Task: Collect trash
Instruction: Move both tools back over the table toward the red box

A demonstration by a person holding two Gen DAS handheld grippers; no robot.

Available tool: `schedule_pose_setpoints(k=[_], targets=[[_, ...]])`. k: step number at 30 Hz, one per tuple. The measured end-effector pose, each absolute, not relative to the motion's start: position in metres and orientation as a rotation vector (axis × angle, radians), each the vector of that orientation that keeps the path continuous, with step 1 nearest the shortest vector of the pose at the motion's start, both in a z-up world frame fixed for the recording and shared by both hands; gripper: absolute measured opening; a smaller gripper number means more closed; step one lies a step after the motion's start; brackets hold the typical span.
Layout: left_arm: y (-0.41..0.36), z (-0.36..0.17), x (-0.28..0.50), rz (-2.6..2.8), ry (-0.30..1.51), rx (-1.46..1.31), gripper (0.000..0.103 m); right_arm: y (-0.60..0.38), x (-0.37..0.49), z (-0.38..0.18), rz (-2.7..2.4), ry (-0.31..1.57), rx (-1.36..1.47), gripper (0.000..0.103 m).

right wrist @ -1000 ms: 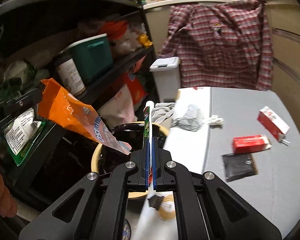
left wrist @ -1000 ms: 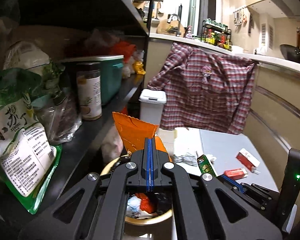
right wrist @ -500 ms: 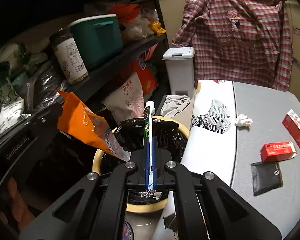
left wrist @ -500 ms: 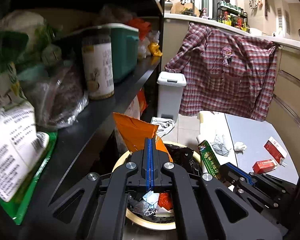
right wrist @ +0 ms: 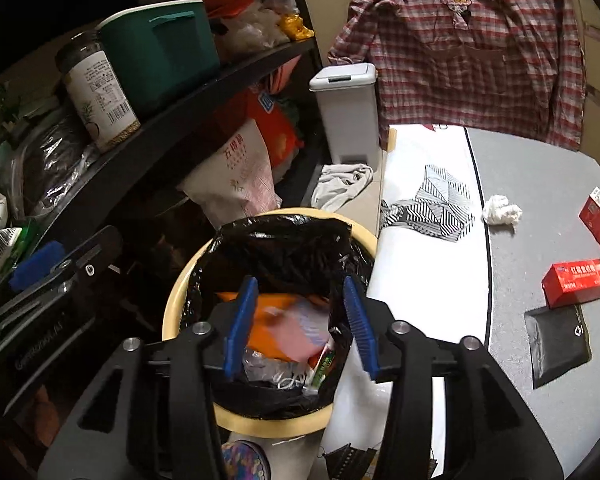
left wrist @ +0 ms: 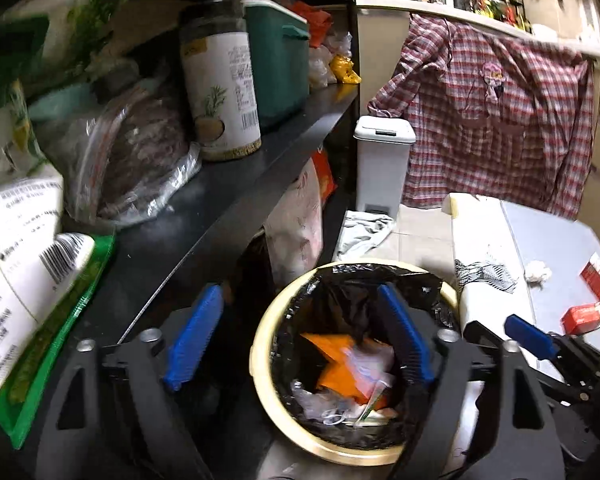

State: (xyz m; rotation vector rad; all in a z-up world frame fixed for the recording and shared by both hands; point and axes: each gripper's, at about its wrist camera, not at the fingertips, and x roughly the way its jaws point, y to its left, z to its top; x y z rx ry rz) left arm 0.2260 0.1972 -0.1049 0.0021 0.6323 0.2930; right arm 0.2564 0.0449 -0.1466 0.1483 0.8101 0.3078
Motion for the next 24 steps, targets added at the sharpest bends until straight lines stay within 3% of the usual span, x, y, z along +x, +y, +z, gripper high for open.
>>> schedule_pose_setpoints(k=[19, 24], targets=[[0.157, -0.058, 0.179, 0.185, 0.496, -0.009, 0.094, -0.006, 0.186, -0.098, 0.244, 0.721, 0.181, 0.075], [0.136, -0.041, 0.162, 0.141, 0.439, -0.01, 0.095, -0.03, 0.165, -0.087, 0.197, 0.685, 0.198, 0.078]])
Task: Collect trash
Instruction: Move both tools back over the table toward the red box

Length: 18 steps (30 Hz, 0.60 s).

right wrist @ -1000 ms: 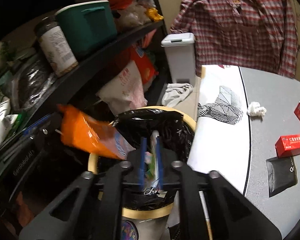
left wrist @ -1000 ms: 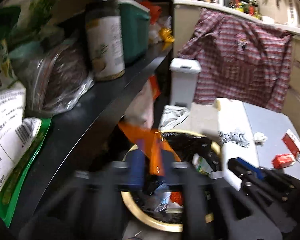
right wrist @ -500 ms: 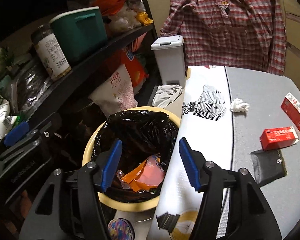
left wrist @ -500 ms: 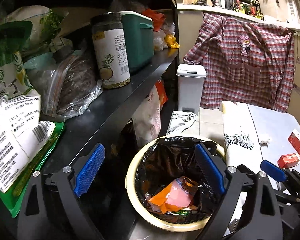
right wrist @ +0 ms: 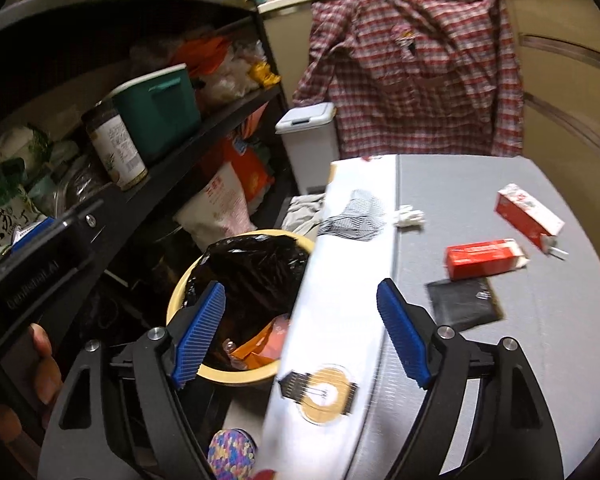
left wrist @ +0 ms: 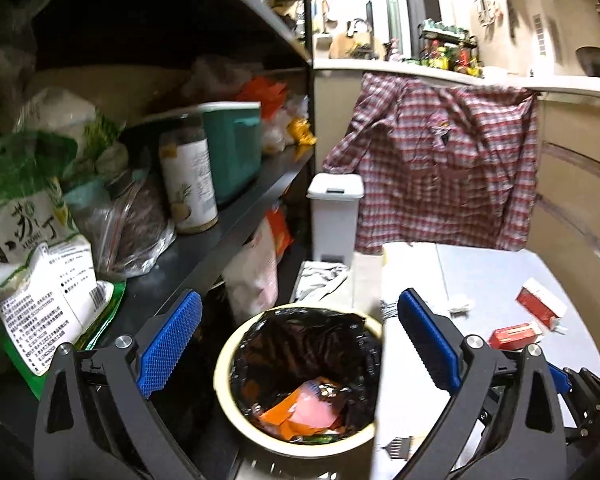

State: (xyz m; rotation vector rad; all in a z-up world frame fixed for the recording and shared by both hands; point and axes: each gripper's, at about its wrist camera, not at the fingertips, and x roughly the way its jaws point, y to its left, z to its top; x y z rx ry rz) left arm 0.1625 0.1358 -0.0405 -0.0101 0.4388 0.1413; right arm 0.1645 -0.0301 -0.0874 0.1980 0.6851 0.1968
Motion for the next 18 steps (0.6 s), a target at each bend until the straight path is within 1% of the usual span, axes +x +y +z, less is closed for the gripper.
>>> schedule_pose_setpoints(k=[6, 14, 18], targets=[[0.107, -0.031, 0.151, 0.082, 0.405, 0.002, 0.095, -0.067, 0.142, -0.084, 0.127, 0.649, 0.196, 0.079], [0.065, -0.036, 0.156, 0.011, 0.406, 0.005, 0.095, -0.129, 0.128, -0.094, 0.011, 0.642, 0.235, 0.079], [0.048, -0.047, 0.164, -0.023, 0.417, 0.004, 0.095, -0.161, 0.129, -0.101, -0.076, 0.637, 0.26, 0.079]])
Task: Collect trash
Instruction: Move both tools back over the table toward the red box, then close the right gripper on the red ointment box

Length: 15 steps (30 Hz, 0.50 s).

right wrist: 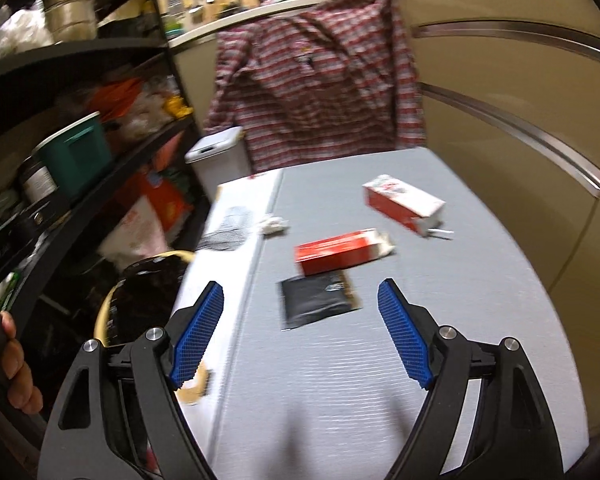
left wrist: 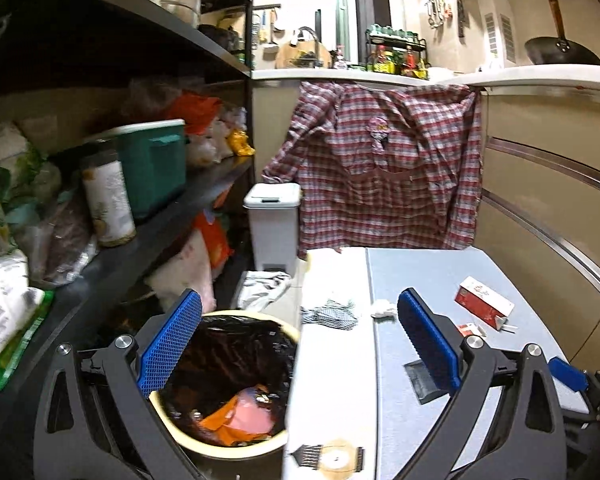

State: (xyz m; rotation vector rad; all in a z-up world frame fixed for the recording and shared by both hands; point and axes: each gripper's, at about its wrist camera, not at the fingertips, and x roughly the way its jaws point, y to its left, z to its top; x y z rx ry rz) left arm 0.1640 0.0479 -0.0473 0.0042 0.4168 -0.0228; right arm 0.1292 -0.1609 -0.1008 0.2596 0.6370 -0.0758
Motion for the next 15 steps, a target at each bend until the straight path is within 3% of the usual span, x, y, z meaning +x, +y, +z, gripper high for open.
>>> schedule_pose_setpoints(k=[15], targets=[[-0.013, -0.125, 0.196, -0.138, 0.588, 0.097, 0.095, -0.236, 0.151, -0.142, -0.211, 0.689, 0.364, 0.079]])
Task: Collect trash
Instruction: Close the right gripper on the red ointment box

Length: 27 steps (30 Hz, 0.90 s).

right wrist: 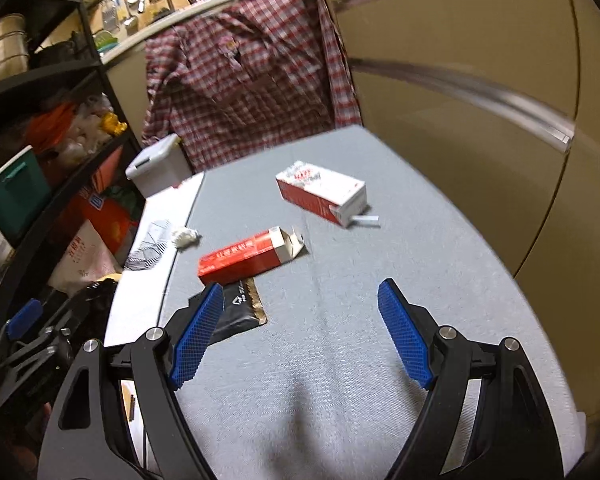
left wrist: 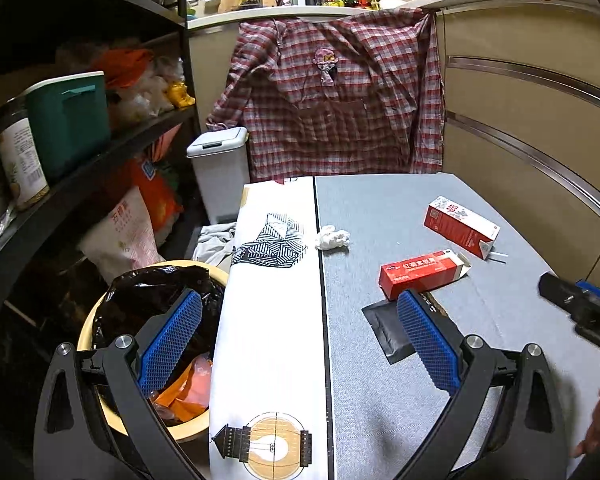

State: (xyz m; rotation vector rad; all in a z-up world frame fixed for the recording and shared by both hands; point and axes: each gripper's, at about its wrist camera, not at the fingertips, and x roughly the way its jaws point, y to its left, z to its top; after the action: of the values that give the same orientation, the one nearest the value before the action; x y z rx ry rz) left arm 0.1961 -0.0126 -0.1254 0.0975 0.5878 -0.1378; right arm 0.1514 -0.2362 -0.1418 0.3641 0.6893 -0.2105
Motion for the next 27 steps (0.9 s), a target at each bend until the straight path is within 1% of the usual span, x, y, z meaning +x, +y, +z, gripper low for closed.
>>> schedule_pose_setpoints(k=[7, 13, 18, 23, 27], targets=[[0.01, -0.128, 0.207, -0.058, 0.597, 0.067, 0.095, -0.228, 0.192, -0.17, -0.184, 0.751, 0.412, 0.079], [0.042, -0.128, 0.217, 0.025, 0.6, 0.018, 0.095, -0.207, 0.235, -0.172, -0.143, 0.756, 0.378, 0.079], [0.067, -0.131, 0.225, 0.091, 0.607, -0.017, 0.095, -0.19, 0.269, -0.184, -0.145, 0.79, 0.401, 0.079], [0.085, -0.134, 0.232, 0.129, 0.618, -0.06, 0.095, -0.16, 0.297, -0.188, -0.24, 0.833, 0.354, 0.079], [0.095, -0.134, 0.234, 0.142, 0.618, -0.086, 0.095, -0.144, 0.31, -0.184, -0.321, 0.817, 0.332, 0.079]])
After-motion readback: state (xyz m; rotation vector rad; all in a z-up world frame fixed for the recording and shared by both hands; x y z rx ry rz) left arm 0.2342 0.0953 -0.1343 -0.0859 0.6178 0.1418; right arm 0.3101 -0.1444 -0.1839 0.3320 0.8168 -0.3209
